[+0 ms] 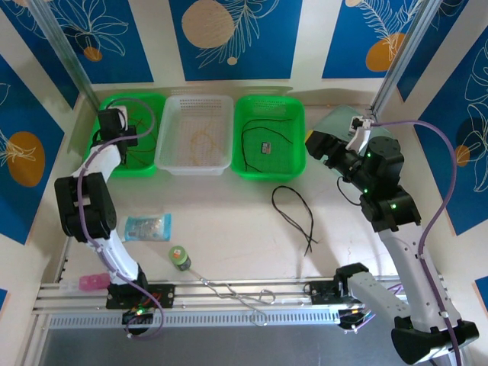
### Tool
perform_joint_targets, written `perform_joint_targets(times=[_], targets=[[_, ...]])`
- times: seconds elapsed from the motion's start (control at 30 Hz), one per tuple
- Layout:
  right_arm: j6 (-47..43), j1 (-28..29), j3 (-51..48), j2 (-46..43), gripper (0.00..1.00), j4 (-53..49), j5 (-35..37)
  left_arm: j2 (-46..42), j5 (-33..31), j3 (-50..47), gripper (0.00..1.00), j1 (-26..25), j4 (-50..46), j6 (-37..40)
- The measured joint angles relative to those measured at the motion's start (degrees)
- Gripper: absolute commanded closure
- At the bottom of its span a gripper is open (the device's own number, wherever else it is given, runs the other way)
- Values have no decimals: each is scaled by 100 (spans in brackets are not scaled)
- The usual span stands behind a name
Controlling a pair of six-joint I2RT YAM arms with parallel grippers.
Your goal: Untangle the cables
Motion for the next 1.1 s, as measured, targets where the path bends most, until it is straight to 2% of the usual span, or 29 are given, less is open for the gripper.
perform_joint_targets(times=[0.2, 0.63, 0.8, 0.83, 0.87, 0.93, 1.0, 1.03, 1.1], targets=[[20, -44, 0, -44, 27, 4, -26, 254, 216, 332, 100, 92, -774, -133], [42, -98, 0, -120, 27, -59, -42, 1915, 691, 2114, 100, 160, -2100, -378], [42, -125, 0, -238, 27, -125, -39, 2065, 715, 2190, 100, 160, -2365, -382], [42, -125, 0, -256, 27, -133, -39, 2065, 713, 2190, 97, 160, -2380, -382], [42, -125, 2, -267, 27, -138, -39, 2065, 713, 2190, 87, 162, -2389, -382], [42, -125, 2, -273, 27, -157, -42, 2063, 706, 2190, 51, 162, -2389, -385], [44, -125, 2, -273, 27, -184, -42, 2048, 686, 2190, 25, 162, -2389, -428], [44, -125, 2, -273, 27, -199, -42, 2017, 680, 2190, 18, 162, -2387, -448], [44, -125, 2, -286, 27, -221, -44, 1897, 640, 2190, 12, 162, -2382, -485]])
